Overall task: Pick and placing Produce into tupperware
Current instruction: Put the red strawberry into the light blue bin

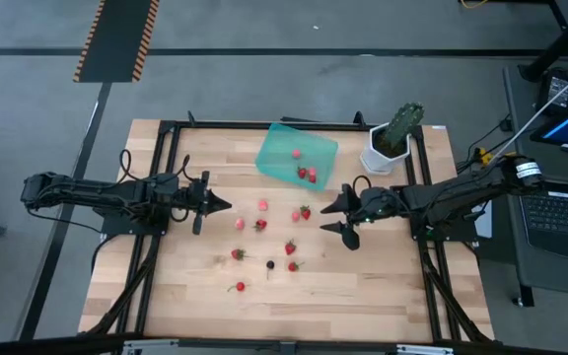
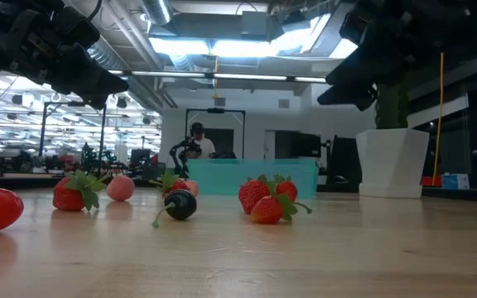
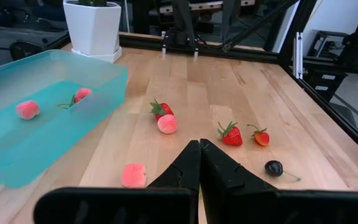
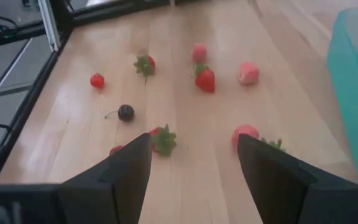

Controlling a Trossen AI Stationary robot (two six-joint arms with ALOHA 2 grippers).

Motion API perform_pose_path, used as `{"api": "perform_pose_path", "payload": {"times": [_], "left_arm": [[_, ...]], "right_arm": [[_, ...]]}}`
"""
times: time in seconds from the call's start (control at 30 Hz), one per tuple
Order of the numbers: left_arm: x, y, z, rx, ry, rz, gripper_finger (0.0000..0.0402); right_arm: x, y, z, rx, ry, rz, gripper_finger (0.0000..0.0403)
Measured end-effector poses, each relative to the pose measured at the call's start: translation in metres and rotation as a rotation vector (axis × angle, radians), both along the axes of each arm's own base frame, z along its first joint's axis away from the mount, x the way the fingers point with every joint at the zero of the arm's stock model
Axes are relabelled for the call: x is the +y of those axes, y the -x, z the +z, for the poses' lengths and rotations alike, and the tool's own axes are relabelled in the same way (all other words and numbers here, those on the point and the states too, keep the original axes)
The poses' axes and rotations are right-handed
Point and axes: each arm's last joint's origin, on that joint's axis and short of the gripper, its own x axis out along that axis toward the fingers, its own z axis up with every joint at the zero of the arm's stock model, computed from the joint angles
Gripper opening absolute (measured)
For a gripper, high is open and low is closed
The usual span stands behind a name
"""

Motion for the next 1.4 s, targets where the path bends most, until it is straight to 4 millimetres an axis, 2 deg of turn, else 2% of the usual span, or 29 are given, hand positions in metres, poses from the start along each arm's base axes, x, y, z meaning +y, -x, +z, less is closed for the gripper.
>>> {"api": "perform_pose_path", "payload": {"times": [0.23, 0.57, 0.9, 1.07, 1.2, 1.4], "left_arm": [[0.000, 0.000, 0.000, 0.001, 0.000, 0.000, 0.0000], [0.000, 0.000, -0.001, 0.013, 0.001, 0.001, 0.0000], [0.000, 0.000, -0.001, 0.013, -0.004, 0.000, 0.0000], [0.000, 0.000, -0.001, 0.012, -0.005, 0.000, 0.0000], [0.000, 0.000, -0.001, 0.012, -0.006, -0.001, 0.0000], [0.000, 0.000, -0.001, 0.015, -0.006, -0.001, 0.0000]], "right_arm": [[-0.001, -0.004, 0.009, -0.109, 0.028, 0.010, 0.0239], [-0.001, -0.005, 0.011, -0.123, 0.052, 0.021, 0.0239], [-0.005, -0.007, 0.009, -0.108, -0.034, -0.116, 0.0239], [-0.005, -0.021, 0.004, 0.022, -0.012, -0.143, 0.0239], [-0.005, -0.041, -0.002, 0.178, 0.091, -0.148, 0.0239], [-0.011, -0.070, -0.002, 0.361, 0.122, -0.171, 0.0239]]}}
